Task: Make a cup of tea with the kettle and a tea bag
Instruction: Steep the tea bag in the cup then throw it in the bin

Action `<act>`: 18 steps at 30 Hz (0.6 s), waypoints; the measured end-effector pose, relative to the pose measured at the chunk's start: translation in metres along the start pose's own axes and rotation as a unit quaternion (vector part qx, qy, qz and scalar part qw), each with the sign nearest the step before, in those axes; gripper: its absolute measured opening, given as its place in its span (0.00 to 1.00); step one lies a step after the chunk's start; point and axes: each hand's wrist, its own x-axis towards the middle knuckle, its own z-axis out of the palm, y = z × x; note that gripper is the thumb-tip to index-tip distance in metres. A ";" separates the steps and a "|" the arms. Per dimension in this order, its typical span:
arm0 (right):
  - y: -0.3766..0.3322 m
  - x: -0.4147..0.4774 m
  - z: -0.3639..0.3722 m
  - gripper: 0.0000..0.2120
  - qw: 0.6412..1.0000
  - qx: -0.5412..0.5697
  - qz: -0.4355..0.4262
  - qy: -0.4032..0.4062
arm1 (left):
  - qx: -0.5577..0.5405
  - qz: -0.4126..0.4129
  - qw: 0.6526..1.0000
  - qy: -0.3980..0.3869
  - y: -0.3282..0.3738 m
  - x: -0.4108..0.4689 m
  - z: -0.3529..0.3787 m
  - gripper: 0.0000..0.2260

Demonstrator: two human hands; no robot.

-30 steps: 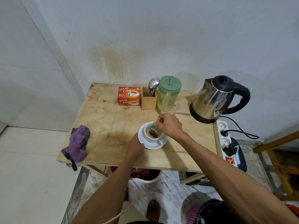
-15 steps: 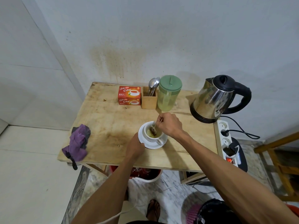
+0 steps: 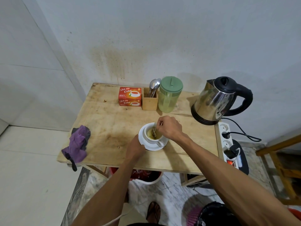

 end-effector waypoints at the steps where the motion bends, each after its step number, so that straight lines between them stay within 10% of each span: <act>1: 0.002 -0.001 0.003 0.07 1.000 -0.006 0.003 -0.011 | 0.003 0.000 1.000 0.001 0.000 0.000 0.000 0.17; 18: -0.004 -0.001 0.007 0.08 1.000 0.003 -0.007 -0.013 | 0.038 0.006 0.999 -0.002 -0.002 0.007 0.000 0.16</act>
